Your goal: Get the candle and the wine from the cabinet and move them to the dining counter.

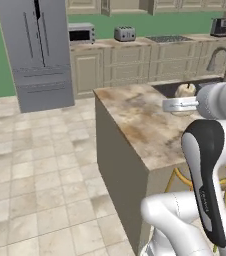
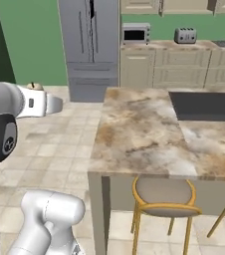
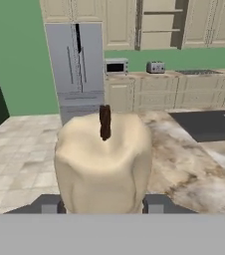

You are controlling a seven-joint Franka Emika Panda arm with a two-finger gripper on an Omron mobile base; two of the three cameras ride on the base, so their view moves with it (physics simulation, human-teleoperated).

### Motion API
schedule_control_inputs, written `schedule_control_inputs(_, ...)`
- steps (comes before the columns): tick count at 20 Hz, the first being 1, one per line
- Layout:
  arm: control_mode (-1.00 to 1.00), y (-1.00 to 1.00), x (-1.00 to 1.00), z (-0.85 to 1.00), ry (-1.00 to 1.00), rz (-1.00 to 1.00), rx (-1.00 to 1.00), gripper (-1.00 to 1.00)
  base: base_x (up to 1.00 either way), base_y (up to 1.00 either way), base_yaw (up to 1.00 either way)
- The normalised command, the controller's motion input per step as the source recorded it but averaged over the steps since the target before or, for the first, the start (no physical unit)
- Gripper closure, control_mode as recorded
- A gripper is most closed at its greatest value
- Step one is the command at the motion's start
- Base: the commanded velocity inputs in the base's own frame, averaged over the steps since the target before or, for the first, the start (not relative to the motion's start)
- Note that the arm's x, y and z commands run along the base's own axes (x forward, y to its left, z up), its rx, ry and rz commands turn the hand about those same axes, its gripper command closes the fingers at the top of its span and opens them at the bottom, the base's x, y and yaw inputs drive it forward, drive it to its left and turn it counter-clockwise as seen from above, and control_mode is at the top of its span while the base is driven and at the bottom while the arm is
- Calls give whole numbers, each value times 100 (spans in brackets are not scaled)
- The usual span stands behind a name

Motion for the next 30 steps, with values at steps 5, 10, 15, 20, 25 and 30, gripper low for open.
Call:
schedule_control_inputs(5,100,0,0,0,0,0,0,100,0,-100,15)
schedule_control_inputs(10,100,0,0,0,0,0,0,100,0,-100,10)
schedule_control_inputs(15,100,0,0,0,0,0,0,100,0,-100,7)
schedule_control_inputs(20,100,0,0,0,0,0,0,100,4,-100,5)
schedule_control_inputs(25,100,0,0,0,0,0,0,100,35,-62,1)
schedule_control_inputs(30,100,0,0,0,0,0,0,100,50,-30,0)
